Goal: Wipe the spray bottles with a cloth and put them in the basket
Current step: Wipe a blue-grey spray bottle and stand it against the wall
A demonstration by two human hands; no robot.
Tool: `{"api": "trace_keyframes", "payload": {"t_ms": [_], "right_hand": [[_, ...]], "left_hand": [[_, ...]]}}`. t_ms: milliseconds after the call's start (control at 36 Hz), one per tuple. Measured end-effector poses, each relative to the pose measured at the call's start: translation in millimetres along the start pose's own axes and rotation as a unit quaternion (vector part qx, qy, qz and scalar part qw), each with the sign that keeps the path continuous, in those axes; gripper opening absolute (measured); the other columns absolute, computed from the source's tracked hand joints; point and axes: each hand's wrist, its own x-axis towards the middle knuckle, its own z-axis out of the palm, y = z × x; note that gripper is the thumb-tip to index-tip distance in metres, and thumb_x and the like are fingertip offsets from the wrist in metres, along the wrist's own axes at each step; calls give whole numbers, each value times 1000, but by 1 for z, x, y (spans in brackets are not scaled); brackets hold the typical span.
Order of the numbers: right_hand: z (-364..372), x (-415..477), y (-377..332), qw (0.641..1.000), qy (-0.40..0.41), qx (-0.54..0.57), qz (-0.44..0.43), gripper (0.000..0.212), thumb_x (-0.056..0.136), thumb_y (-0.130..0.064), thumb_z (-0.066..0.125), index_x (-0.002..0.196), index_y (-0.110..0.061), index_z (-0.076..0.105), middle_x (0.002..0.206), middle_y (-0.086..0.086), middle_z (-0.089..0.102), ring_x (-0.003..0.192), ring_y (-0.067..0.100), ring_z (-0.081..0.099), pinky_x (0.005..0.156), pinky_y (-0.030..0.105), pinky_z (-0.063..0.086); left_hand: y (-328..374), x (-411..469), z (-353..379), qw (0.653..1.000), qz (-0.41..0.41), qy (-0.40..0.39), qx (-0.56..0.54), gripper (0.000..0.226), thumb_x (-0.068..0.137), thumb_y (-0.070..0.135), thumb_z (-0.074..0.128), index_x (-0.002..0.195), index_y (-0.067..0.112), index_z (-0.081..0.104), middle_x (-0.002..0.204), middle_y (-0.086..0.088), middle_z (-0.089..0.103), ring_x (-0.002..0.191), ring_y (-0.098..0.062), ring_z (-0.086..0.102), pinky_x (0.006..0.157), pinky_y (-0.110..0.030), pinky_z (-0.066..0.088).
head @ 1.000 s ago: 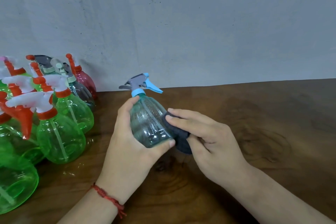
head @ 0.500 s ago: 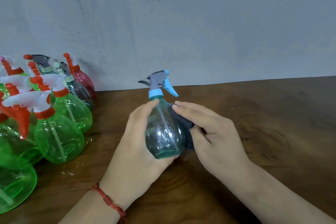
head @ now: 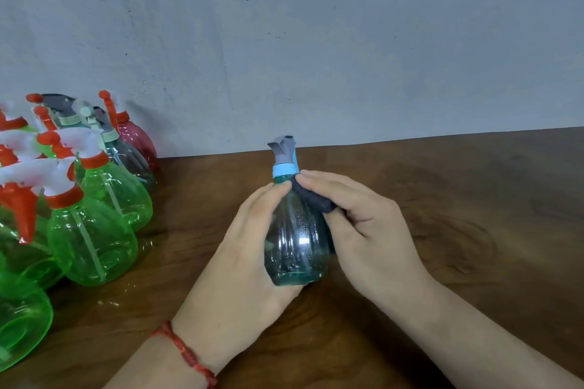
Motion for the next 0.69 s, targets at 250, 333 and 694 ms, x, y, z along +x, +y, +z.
{"api": "trace_keyframes", "payload": {"t_ms": [250, 333, 694], "right_hand": [[1, -1, 2, 1000, -22, -9, -1, 58, 100, 13, 52, 134, -28, 72, 137, -21, 67, 132, -3, 58, 111, 22, 49], [2, -3, 0, 998, -44, -36, -29, 57, 98, 14, 53, 134, -26, 73, 141, -17, 65, 134, -3, 57, 112, 21, 47], [10, -10, -8, 990, -70, -87, -91, 62, 92, 12, 55, 137, -27, 71, 147, -19, 61, 137, -5, 53, 115, 21, 45]], "left_hand": [[0, -3, 3, 998, -46, 30, -5, 108, 68, 31, 101, 156, 41, 39, 150, 25, 44, 136, 0, 52, 108, -6, 39], [-5, -2, 0, 991, -107, 67, -42, 115, 60, 27, 105, 153, 45, 40, 143, 20, 54, 127, 1, 60, 100, -7, 47], [-16, 6, -16, 973, -163, 136, -92, 115, 57, 32, 105, 150, 50, 38, 143, 14, 59, 123, -12, 67, 100, -28, 58]]}}
